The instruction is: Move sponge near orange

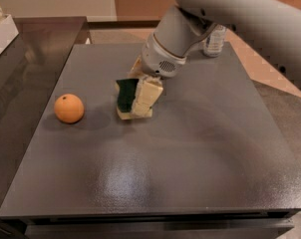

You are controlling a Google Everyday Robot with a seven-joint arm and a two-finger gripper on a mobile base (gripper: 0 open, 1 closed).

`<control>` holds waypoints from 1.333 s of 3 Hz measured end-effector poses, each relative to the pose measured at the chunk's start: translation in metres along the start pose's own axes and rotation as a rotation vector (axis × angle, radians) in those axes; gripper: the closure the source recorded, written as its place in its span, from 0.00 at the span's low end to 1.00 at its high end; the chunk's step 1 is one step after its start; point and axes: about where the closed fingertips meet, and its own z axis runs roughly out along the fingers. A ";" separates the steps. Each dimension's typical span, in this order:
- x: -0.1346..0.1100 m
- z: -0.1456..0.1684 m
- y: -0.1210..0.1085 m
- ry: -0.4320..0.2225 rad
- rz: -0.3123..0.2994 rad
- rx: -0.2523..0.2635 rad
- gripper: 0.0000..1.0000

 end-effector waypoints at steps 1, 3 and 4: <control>-0.015 0.019 -0.004 0.005 -0.033 -0.023 1.00; -0.034 0.051 -0.011 0.020 -0.077 -0.057 1.00; -0.038 0.059 -0.013 0.023 -0.084 -0.068 0.82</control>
Offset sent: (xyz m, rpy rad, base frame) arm 0.0113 0.0629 -0.0270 -0.0303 0.0036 0.1015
